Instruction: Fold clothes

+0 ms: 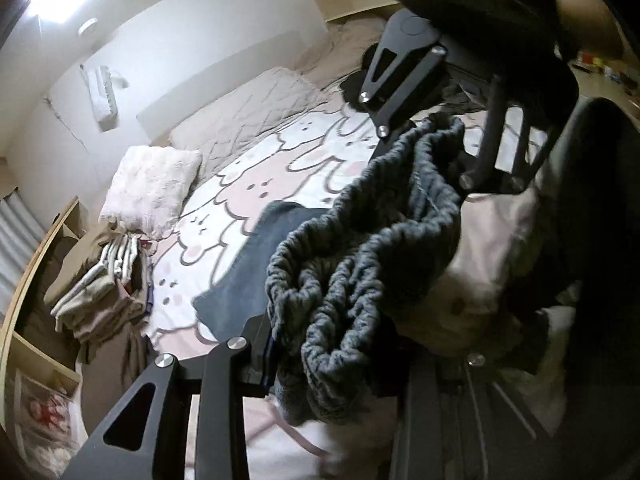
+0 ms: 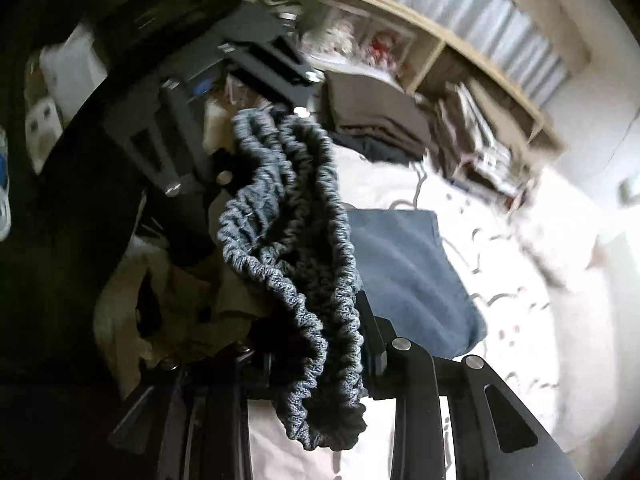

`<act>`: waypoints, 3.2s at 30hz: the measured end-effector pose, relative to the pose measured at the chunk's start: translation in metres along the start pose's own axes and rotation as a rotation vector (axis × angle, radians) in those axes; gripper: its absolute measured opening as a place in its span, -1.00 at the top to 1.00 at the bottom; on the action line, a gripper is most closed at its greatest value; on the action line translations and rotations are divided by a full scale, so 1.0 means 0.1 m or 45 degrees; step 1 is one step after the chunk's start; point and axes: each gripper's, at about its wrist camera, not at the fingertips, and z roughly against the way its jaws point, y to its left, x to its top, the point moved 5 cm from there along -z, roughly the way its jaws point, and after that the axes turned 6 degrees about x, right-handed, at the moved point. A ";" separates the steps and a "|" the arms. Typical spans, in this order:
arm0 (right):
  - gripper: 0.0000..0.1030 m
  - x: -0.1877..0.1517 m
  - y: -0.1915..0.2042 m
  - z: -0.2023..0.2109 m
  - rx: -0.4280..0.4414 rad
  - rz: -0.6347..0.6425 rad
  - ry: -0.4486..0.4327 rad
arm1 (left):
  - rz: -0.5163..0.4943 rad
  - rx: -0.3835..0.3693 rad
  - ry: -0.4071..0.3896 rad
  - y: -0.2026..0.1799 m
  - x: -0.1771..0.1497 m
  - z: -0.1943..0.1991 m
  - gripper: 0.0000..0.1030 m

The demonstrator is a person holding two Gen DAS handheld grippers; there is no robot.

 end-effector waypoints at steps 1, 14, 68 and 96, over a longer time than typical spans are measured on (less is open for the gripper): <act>0.42 0.06 -0.18 -0.04 0.032 -0.031 0.013 | 0.017 0.002 0.015 0.10 0.05 -0.12 0.36; 0.42 -0.09 -2.11 -0.92 0.069 -0.267 0.126 | 0.251 -0.076 0.238 1.18 0.20 -1.98 0.36; -0.24 -1.54 0.13 -1.46 -1.027 0.619 0.483 | -1.159 0.462 -0.009 -0.41 -0.99 -1.57 -0.45; 1.00 -2.50 -0.52 -1.28 -1.022 0.657 0.841 | -1.388 0.460 0.031 -0.28 -1.24 -1.80 0.40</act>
